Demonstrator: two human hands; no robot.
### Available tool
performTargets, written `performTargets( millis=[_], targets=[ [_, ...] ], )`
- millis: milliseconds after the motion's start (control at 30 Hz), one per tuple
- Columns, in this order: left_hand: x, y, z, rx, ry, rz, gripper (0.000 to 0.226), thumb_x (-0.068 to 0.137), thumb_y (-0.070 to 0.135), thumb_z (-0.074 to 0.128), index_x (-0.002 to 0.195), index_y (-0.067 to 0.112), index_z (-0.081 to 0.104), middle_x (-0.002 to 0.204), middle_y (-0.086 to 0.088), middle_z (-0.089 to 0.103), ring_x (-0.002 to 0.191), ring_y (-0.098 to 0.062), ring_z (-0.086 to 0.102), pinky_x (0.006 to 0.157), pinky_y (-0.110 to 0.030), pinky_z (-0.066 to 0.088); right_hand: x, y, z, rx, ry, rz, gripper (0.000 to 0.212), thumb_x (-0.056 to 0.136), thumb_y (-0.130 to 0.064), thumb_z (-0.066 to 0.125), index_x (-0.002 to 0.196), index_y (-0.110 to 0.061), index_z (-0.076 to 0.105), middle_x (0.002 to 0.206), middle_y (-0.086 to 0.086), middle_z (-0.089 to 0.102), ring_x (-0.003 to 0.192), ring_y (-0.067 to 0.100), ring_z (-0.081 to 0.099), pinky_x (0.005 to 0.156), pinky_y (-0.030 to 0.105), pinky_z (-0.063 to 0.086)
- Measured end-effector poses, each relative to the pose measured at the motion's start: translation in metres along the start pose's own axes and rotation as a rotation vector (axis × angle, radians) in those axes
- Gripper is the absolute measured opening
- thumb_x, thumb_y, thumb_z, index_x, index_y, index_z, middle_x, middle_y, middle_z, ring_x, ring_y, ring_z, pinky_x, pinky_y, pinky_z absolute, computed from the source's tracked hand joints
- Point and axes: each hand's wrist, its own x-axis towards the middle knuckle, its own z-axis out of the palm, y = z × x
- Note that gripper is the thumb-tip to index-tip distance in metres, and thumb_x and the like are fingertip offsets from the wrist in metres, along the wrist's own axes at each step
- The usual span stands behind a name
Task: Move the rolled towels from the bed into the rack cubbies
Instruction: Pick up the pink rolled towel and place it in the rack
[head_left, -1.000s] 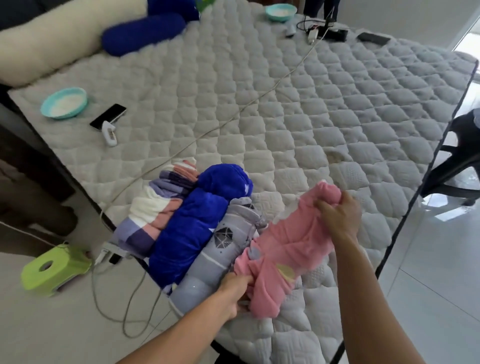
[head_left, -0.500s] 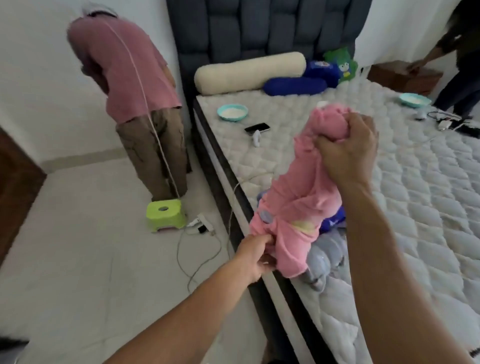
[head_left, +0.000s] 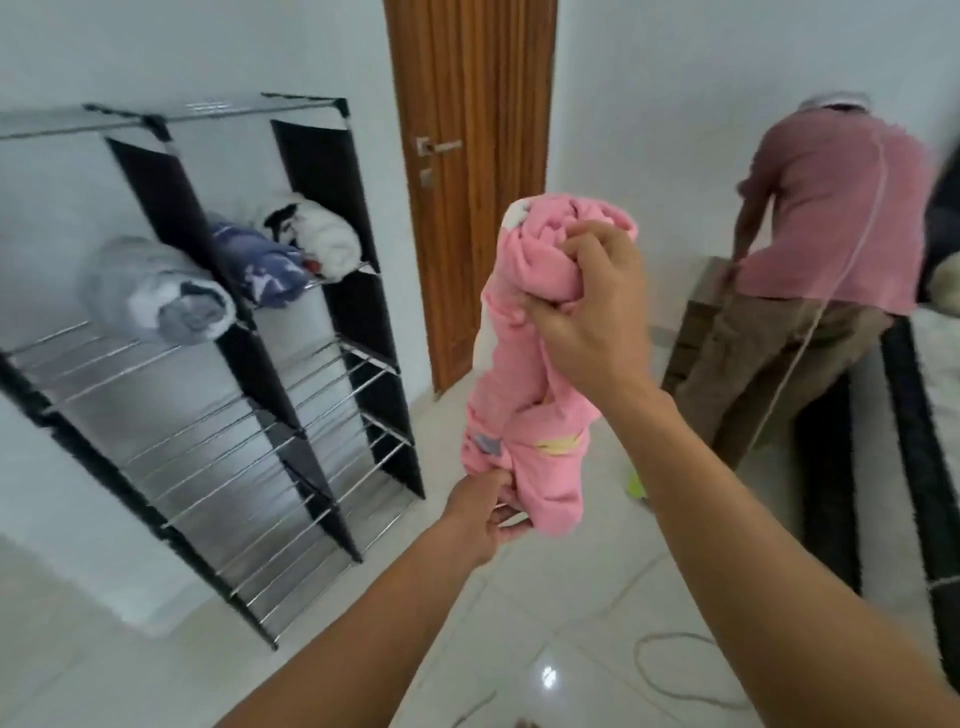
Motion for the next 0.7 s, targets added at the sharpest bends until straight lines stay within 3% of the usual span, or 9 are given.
performTargets(
  millis=[67, 167, 267, 367, 433, 500, 600, 700],
  targets=[
    [0.009, 0.029, -0.042, -0.083, 0.072, 0.055, 0.028, 0.084, -0.005, 0.04, 0.061, 0.01, 0.044, 0.072, -0.01, 0.053, 0.074, -0.023, 0.057, 0.07, -0.039, 0.054, 0.021, -0.027, 0.052, 0.105, -0.066, -0.079, 0.044, 0.07, -0.041, 0.062, 0.1, -0.008, 0.06, 0.117, 0.006, 0.055, 0.106, 0.013, 0.042, 0.084, 0.009, 0.032],
    [0.022, 0.072, -0.102, -0.208, 0.182, 0.147, 0.029, 0.083, -0.007, 0.04, 0.062, 0.011, 0.045, 0.07, -0.01, 0.052, 0.076, -0.024, 0.053, 0.085, -0.046, 0.054, 0.05, -0.061, 0.126, 0.261, -0.133, -0.192, 0.04, 0.073, -0.035, 0.067, 0.101, -0.007, 0.061, 0.119, 0.006, 0.055, 0.105, 0.01, 0.04, 0.083, 0.005, 0.031],
    [0.037, 0.109, -0.155, -0.314, 0.347, 0.223, 0.029, 0.085, -0.006, 0.042, 0.06, 0.01, 0.045, 0.062, -0.008, 0.052, 0.07, -0.023, 0.054, 0.079, -0.045, 0.055, 0.073, -0.089, 0.195, 0.412, -0.216, -0.257, 0.039, 0.072, -0.032, 0.068, 0.101, -0.007, 0.059, 0.118, 0.007, 0.053, 0.108, 0.018, 0.047, 0.085, 0.009, 0.035],
    [0.047, 0.14, -0.195, -0.405, 0.509, 0.262, 0.028, 0.086, -0.005, 0.042, 0.063, 0.01, 0.047, 0.064, -0.009, 0.046, 0.067, -0.022, 0.052, 0.088, -0.051, 0.052, 0.093, -0.112, 0.254, 0.568, -0.298, -0.296, 0.038, 0.071, -0.032, 0.068, 0.098, -0.007, 0.058, 0.116, 0.009, 0.053, 0.107, 0.02, 0.047, 0.087, 0.022, 0.042],
    [0.048, 0.158, -0.217, -0.464, 0.6, 0.298, 0.027, 0.087, -0.004, 0.042, 0.065, 0.01, 0.049, 0.062, -0.007, 0.046, 0.066, -0.02, 0.053, 0.075, -0.045, 0.057, 0.105, -0.129, 0.291, 0.628, -0.323, -0.331, 0.033, 0.07, -0.023, 0.069, 0.095, -0.006, 0.058, 0.114, 0.01, 0.055, 0.107, 0.021, 0.049, 0.088, 0.024, 0.04],
    [0.044, 0.172, -0.24, -0.499, 0.68, 0.328, 0.026, 0.087, -0.002, 0.043, 0.066, 0.011, 0.05, 0.06, -0.006, 0.047, 0.065, -0.019, 0.053, 0.06, -0.037, 0.058, 0.115, -0.149, 0.321, 0.683, -0.363, -0.329, 0.03, 0.07, -0.017, 0.069, 0.095, -0.005, 0.058, 0.115, 0.011, 0.055, 0.108, 0.023, 0.049, 0.085, 0.021, 0.037],
    [0.039, 0.186, -0.275, -0.558, 0.76, 0.352, 0.027, 0.084, -0.002, 0.043, 0.062, 0.012, 0.048, 0.056, -0.005, 0.043, 0.062, -0.02, 0.048, 0.075, -0.04, 0.055, 0.12, -0.179, 0.36, 0.746, -0.453, -0.359, 0.031, 0.07, -0.016, 0.07, 0.097, -0.005, 0.058, 0.117, 0.012, 0.054, 0.108, 0.024, 0.049, 0.076, 0.016, 0.029],
    [0.036, 0.203, -0.306, -0.596, 0.811, 0.392, 0.029, 0.083, -0.003, 0.043, 0.06, 0.013, 0.047, 0.047, -0.002, 0.042, 0.06, -0.018, 0.046, 0.076, -0.038, 0.054, 0.126, -0.209, 0.395, 0.798, -0.526, -0.406, 0.034, 0.072, -0.016, 0.071, 0.101, -0.006, 0.057, 0.117, 0.01, 0.051, 0.104, 0.017, 0.044, 0.074, 0.007, 0.03]
  ],
)
